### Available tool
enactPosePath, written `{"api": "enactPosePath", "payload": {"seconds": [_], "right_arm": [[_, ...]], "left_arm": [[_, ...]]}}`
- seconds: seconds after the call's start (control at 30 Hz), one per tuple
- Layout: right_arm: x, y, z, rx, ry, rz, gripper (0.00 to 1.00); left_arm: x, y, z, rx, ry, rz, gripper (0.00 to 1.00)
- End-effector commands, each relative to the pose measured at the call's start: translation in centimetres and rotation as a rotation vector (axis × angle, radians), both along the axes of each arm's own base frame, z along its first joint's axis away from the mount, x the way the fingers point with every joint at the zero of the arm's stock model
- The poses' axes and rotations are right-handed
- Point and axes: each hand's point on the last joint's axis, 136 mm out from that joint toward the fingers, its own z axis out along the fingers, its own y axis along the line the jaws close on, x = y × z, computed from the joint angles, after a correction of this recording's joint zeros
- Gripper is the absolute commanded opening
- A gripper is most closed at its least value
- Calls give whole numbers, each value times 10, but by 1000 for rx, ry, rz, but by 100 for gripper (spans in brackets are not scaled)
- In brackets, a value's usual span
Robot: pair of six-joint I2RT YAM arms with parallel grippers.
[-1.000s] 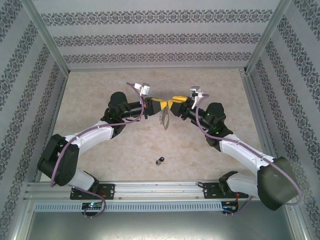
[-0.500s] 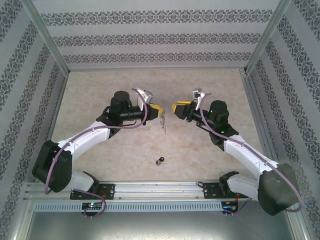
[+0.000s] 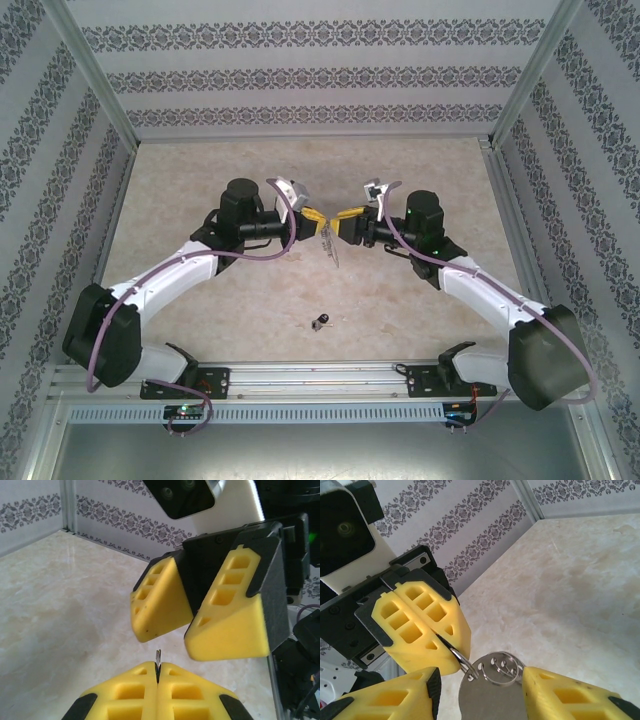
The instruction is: Put the keys on the keyring
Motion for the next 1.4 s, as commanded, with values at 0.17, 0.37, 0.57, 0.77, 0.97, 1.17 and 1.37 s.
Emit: {"api": "enactPosePath", "payload": {"seconds": [0.17, 0.37, 0.57, 0.77, 0.97, 1.17, 1.37], "right_arm": [[-6, 9, 9, 2, -48, 69, 43], [-9, 11, 10, 4, -52, 86, 32], [-12, 15, 7, 2, -46, 114, 20], [-12, 15, 4, -3, -46, 111, 4], [0, 4, 1, -15, -81, -7, 0], [1, -11, 9, 14, -143, -82, 0], [2, -21, 17, 38, -197, -136, 0]], "left_arm": [[-10, -11, 12, -33, 18, -99, 0], [-9, -12, 10, -32, 35, -103, 0], [-7, -13, 9, -31, 44, -100, 0], [-7, -14, 10, -35, 53, -104, 0], [-1, -13, 13, -61, 90, -63, 24], [12, -1, 15, -86, 115, 80, 40], [8, 10, 20, -144, 83, 127, 46]]}}
